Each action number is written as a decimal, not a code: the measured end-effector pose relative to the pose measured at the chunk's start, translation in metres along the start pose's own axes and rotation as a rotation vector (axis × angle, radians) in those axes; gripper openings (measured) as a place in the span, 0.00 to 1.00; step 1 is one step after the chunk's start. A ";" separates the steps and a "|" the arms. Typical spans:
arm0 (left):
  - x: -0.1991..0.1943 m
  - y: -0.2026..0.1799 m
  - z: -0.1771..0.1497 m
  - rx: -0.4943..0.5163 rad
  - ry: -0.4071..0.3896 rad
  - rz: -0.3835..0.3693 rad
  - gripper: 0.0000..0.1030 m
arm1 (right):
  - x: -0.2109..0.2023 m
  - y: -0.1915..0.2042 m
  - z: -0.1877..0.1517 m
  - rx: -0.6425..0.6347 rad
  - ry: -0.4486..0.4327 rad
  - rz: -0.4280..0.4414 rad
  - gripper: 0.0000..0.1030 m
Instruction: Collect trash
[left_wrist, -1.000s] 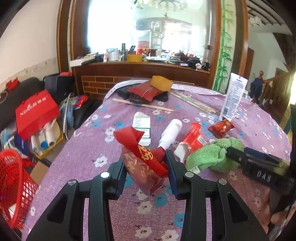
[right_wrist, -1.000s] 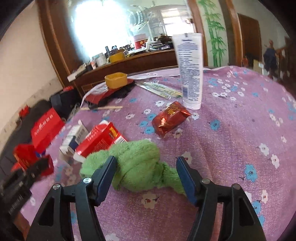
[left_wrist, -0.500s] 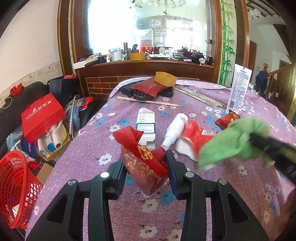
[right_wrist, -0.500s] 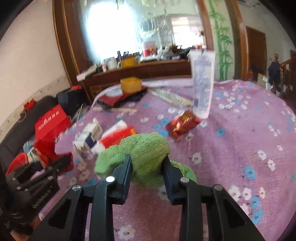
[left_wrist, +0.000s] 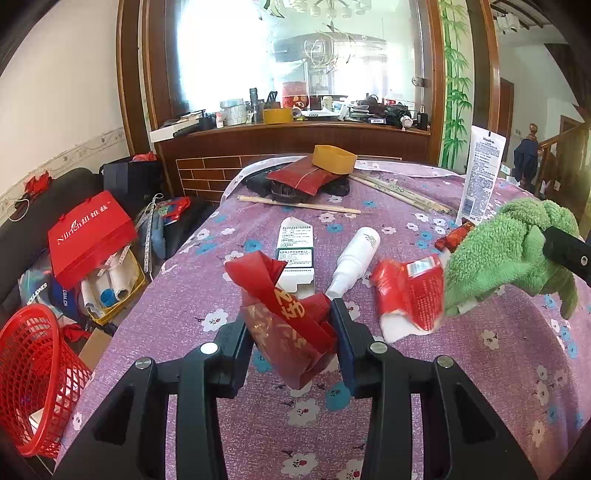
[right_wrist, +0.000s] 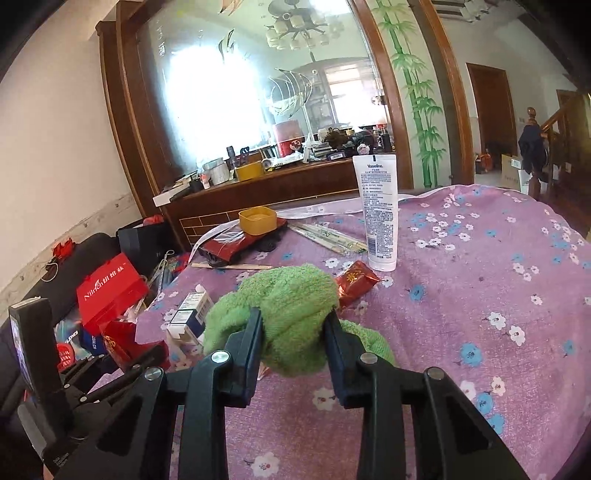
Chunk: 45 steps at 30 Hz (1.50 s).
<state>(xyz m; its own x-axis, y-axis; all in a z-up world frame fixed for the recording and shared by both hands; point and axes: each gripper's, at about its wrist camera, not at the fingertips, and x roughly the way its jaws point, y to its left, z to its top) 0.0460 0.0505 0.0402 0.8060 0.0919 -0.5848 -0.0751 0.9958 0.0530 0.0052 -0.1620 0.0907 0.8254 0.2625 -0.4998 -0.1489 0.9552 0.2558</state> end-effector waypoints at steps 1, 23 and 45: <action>0.000 -0.001 0.000 0.003 -0.003 0.004 0.37 | 0.000 0.000 0.000 0.001 -0.001 0.000 0.33; -0.012 -0.002 0.001 0.030 -0.067 0.053 0.37 | -0.006 0.004 0.001 -0.007 -0.012 0.019 0.33; -0.016 0.000 0.003 0.032 -0.079 0.057 0.37 | -0.010 0.006 0.002 -0.013 -0.024 0.019 0.33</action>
<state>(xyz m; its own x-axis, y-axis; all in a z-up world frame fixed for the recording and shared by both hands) 0.0353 0.0491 0.0519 0.8448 0.1466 -0.5146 -0.1039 0.9884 0.1108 -0.0028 -0.1593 0.0987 0.8354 0.2772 -0.4745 -0.1713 0.9518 0.2544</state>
